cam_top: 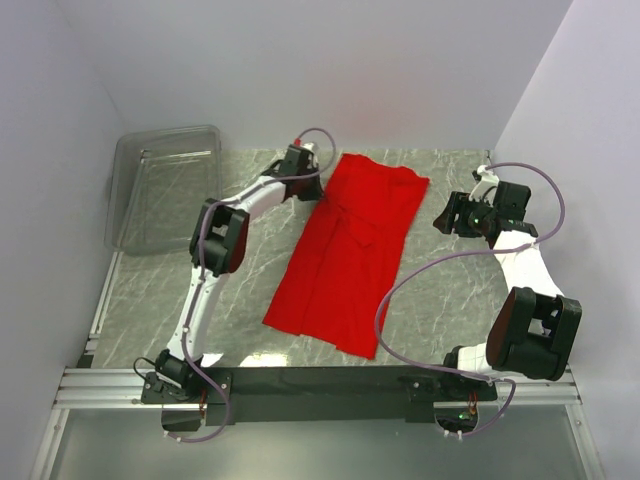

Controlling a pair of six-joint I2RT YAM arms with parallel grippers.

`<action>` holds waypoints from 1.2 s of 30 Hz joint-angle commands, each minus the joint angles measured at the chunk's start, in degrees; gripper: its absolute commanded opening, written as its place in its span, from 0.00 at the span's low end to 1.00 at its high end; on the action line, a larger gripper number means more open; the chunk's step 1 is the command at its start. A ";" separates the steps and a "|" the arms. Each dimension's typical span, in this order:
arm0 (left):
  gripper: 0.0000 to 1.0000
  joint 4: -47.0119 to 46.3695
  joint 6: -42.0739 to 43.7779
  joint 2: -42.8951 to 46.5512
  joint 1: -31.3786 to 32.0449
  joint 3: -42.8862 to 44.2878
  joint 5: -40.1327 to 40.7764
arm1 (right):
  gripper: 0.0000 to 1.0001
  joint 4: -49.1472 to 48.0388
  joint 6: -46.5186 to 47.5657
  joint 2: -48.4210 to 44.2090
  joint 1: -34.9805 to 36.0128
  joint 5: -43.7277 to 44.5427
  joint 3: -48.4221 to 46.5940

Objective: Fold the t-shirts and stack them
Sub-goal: Adjust the T-shirt at the center of the board, then fold the T-shirt at the center of the board.

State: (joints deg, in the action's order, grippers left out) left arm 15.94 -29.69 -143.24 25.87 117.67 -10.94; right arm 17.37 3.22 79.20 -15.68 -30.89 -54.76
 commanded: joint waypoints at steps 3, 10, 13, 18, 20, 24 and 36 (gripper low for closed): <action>0.00 1.46 -0.89 5.24 -3.89 -7.35 6.71 | 0.67 -1.19 1.26 -0.27 -0.49 0.75 -2.19; 0.00 -0.74 -3.79 10.52 -6.18 -15.01 10.76 | 0.67 -0.06 5.02 0.25 -0.31 -0.48 -2.98; 0.05 -3.63 -3.00 12.98 -6.18 -16.23 9.37 | 0.67 2.13 9.42 0.34 1.44 -2.76 -3.77; 0.57 -5.75 0.42 20.61 -6.09 -15.80 5.41 | 0.68 7.93 29.25 -1.24 5.83 -12.22 -3.51; 0.70 -6.01 2.43 25.34 -6.09 -16.85 3.30 | 0.68 15.83 45.85 -2.46 8.03 -16.63 -3.16; 0.79 -6.36 6.65 36.14 -6.00 -24.39 0.40 | 0.74 29.46 73.28 -5.89 12.77 -19.47 -0.62; 0.79 1.52 -1.58 72.91 -5.75 -67.64 -7.96 | 0.75 29.22 86.69 -23.37 37.54 -9.81 19.67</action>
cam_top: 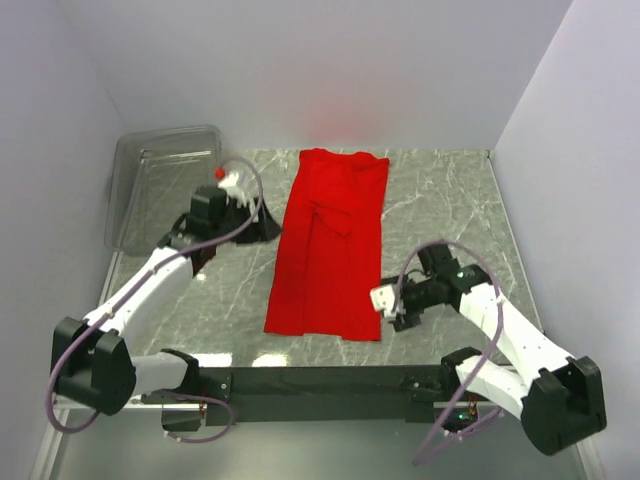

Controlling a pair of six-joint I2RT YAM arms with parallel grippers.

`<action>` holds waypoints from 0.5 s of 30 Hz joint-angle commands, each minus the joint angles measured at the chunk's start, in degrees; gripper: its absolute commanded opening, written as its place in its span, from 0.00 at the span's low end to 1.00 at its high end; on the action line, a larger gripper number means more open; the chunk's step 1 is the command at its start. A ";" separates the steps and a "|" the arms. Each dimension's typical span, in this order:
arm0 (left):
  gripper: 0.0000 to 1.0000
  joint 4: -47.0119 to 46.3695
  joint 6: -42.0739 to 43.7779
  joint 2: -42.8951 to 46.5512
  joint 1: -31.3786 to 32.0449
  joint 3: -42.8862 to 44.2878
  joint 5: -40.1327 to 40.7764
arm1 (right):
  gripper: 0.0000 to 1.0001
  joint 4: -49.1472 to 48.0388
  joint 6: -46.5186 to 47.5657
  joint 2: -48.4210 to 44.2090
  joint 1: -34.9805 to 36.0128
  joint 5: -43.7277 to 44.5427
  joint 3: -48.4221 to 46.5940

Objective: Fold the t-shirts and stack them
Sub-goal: Fold the T-shirt at the center of the board.

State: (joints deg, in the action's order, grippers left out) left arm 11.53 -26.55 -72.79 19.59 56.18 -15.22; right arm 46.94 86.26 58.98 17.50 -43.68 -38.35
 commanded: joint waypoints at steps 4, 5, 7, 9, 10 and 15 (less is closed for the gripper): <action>0.76 9.20 -11.23 8.71 3.43 -15.48 -2.72 | 0.73 -6.14 -0.63 -5.19 11.14 6.58 7.93; 0.76 10.00 -14.12 10.11 4.04 -16.36 -2.53 | 0.73 -7.20 -1.61 -5.28 12.37 7.64 8.55; 0.74 11.84 -17.82 10.65 5.63 -18.47 -2.18 | 0.72 -10.27 -4.07 -4.76 15.88 9.84 9.87; 0.73 12.81 -19.59 10.22 6.68 -19.35 -1.83 | 0.71 -10.90 -3.99 -3.88 17.83 10.89 10.40; 0.72 13.34 -20.73 9.96 7.03 -19.97 -1.48 | 0.70 -11.86 -4.17 -3.61 19.05 11.94 10.57; 0.68 15.45 -21.88 5.92 8.96 -21.03 -1.56 | 0.69 -13.10 -3.90 -2.38 21.00 13.18 11.28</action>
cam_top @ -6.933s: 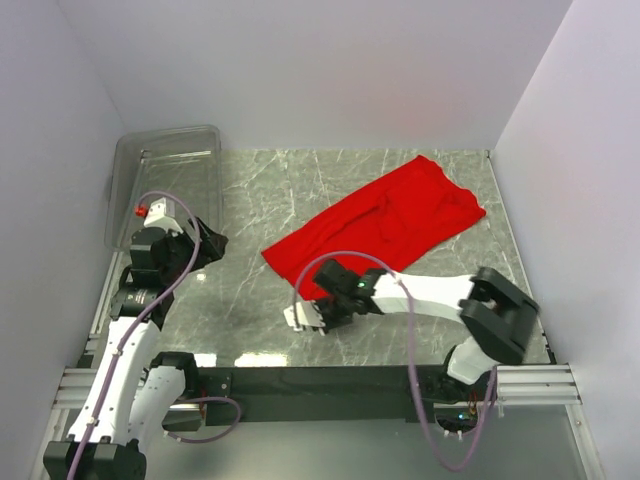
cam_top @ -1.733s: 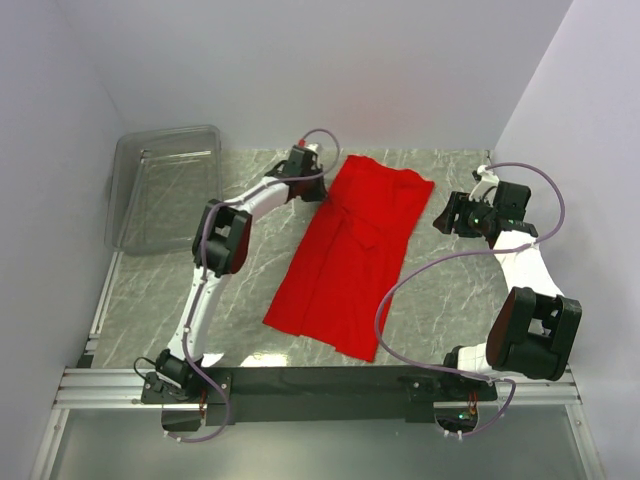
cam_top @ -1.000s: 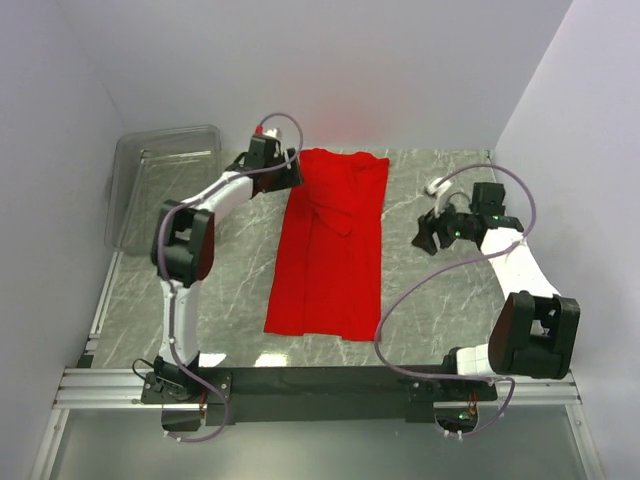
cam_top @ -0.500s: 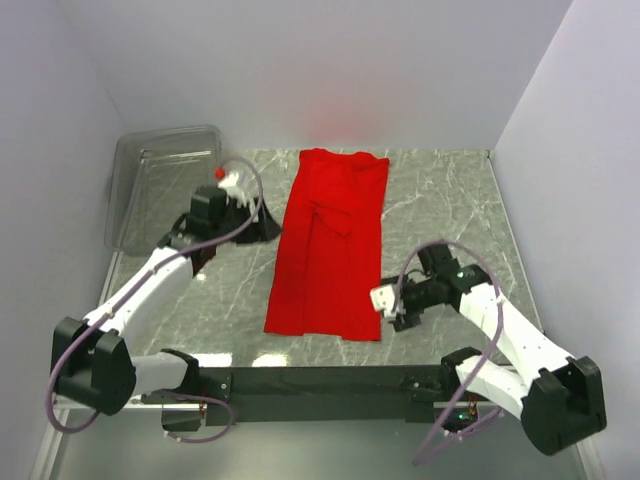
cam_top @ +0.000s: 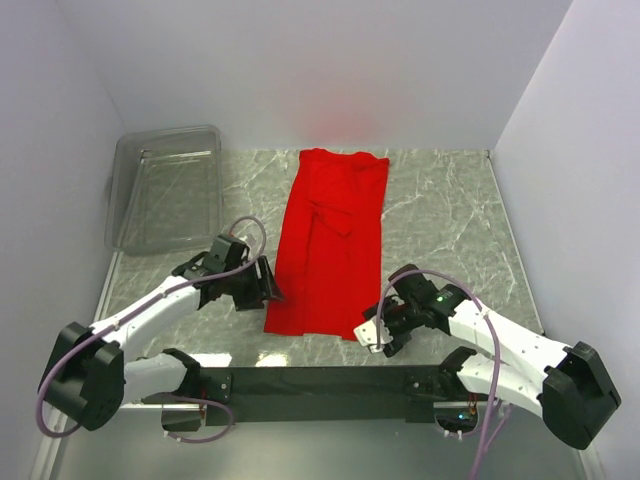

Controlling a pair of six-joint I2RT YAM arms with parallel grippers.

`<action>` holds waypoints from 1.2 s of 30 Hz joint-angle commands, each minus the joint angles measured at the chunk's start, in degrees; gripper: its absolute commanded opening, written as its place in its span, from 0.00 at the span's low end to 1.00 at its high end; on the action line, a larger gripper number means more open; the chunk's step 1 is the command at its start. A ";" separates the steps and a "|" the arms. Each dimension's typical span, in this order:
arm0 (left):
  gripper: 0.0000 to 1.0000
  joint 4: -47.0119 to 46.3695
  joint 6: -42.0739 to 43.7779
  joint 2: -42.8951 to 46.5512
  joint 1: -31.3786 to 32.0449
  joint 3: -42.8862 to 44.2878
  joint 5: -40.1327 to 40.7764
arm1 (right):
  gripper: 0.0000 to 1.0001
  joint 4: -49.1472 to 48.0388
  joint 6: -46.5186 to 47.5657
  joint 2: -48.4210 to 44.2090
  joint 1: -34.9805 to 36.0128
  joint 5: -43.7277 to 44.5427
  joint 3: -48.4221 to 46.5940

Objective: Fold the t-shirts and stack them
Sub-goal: Fold the T-shirt at the center of the board.

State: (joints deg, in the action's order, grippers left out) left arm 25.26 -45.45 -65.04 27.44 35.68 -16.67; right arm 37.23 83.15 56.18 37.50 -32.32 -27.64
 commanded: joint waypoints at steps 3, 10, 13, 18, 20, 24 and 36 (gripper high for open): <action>0.68 3.04 -3.68 -2.64 2.61 -1.22 0.05 | 0.69 -4.27 -2.03 0.24 2.32 1.55 1.18; 0.68 7.35 -7.19 -2.20 4.81 -3.16 2.60 | 0.68 -5.24 -5.02 -0.20 4.43 0.24 0.48; 0.66 4.91 -8.24 -3.43 5.69 -5.00 1.90 | 0.68 -4.54 -5.37 -0.28 4.95 -0.38 0.48; 0.59 0.94 -9.30 -6.59 6.92 -5.27 2.86 | 0.67 -4.45 -7.12 -1.25 5.83 -1.17 0.74; 0.56 0.41 -9.39 -7.91 7.27 -5.01 4.53 | 0.67 -4.71 -7.74 -1.43 6.36 -1.52 0.74; 0.53 -0.73 -9.74 -8.09 7.28 -5.36 6.64 | 0.67 -5.76 -9.32 -1.52 6.98 -1.44 0.74; 0.01 -0.91 -9.39 -7.92 7.63 -5.53 9.98 | 0.68 -12.26 -13.71 1.21 10.75 2.43 2.15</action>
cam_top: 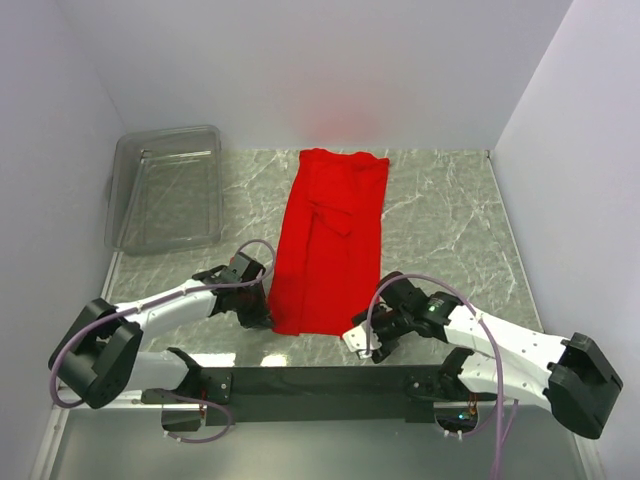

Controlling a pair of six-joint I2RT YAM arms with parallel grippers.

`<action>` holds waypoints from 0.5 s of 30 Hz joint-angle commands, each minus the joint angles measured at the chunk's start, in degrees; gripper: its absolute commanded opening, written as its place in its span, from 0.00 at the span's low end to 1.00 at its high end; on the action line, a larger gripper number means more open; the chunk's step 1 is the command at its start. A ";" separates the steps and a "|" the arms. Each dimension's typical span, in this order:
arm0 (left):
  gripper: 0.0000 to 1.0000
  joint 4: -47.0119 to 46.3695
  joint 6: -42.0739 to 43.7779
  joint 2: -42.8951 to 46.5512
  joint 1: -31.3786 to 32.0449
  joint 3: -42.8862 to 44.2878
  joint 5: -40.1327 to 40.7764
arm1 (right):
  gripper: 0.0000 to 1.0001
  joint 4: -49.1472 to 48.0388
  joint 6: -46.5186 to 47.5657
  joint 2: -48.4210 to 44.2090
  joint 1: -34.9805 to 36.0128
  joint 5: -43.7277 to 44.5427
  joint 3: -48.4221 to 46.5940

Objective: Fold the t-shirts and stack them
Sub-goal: Fold the T-shirt at the center of the board.

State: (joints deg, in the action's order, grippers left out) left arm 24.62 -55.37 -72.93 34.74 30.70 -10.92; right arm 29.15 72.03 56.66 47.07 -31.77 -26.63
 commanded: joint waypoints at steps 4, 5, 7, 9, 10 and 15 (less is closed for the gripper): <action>0.01 1.30 0.36 3.22 0.50 -0.46 4.41 | 0.67 -6.12 -4.88 1.52 1.80 3.47 1.32; 0.01 1.65 0.36 3.75 0.50 -0.38 4.15 | 0.67 -6.47 -5.93 1.87 1.97 3.73 1.32; 0.01 2.27 0.36 5.50 0.59 -0.29 3.37 | 0.67 -7.87 -6.99 2.22 2.50 4.70 1.32; 0.01 2.45 0.18 6.30 0.50 -0.38 2.75 | 0.67 -8.92 -8.13 2.66 2.85 5.05 1.41; 0.01 2.54 0.18 6.83 0.59 -0.38 2.48 | 0.67 -9.37 -8.57 2.92 3.29 5.14 1.41; 0.00 1.57 -0.17 6.92 0.50 -0.11 0.55 | 0.66 -10.78 -10.33 4.42 5.14 6.28 2.02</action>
State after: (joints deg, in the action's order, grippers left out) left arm 26.41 -55.22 -66.83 35.09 30.48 -9.23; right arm 21.06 63.68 60.03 51.03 -26.52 -25.19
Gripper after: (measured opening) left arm 0.026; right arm 0.668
